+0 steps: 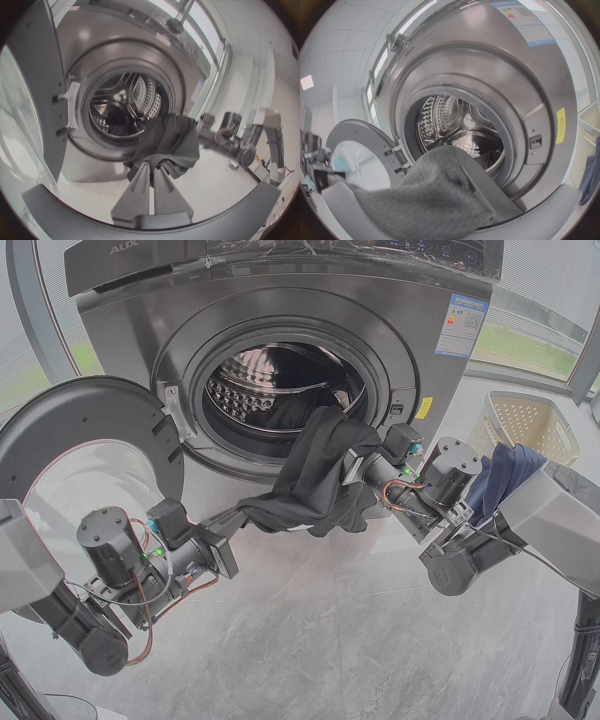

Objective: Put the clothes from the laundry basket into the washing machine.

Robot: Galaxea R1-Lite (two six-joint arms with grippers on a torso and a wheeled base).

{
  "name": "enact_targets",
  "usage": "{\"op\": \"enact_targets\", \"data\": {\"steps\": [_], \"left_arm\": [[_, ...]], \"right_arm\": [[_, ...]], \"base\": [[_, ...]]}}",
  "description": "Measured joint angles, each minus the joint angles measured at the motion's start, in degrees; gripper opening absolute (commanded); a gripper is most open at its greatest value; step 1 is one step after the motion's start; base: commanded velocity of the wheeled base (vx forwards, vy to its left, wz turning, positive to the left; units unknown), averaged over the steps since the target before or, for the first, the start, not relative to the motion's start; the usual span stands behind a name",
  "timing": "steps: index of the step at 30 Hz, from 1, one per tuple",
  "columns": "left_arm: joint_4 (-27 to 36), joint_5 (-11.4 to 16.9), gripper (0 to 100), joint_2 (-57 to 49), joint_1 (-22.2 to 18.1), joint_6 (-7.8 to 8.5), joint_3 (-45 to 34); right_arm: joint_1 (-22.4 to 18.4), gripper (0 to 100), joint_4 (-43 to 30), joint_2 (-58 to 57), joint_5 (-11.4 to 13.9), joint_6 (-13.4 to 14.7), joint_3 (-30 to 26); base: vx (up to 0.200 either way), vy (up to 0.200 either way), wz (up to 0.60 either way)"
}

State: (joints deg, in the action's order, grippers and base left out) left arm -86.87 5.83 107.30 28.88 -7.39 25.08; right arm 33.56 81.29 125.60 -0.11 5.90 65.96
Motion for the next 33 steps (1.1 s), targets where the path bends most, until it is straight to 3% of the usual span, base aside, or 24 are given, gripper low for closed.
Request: {"op": "enact_targets", "data": {"steps": [3,4,13,23,33], "left_arm": [[-1.2,0.4,0,4.0,-0.2,0.33,-0.5],[-1.4,0.5,100,5.2,-0.2,0.48,-0.4],[-2.1,0.9,100,12.3,-0.7,1.6,0.4],[-2.1,3.2,100,12.9,1.4,4.08,-7.8],[-2.1,3.3,100,12.8,2.7,4.24,-5.9]], "right_arm": [[1.1,0,-0.3,-1.1,-0.5,0.0,-0.3],[1.4,0,-0.4,-1.4,-0.5,0.0,-0.4],[2.7,0,-0.8,-2.7,-0.9,0.1,-1.0],[2.4,0,-1.4,-2.5,-0.9,0.1,0.5],[2.5,0,-1.6,-2.1,-1.2,0.1,1.0]], "base": [[0.0,0.0,0.0],[0.0,0.0,0.0],[0.0,0.0,0.0],[0.0,0.0,0.0],[0.0,0.0,0.0]]}}
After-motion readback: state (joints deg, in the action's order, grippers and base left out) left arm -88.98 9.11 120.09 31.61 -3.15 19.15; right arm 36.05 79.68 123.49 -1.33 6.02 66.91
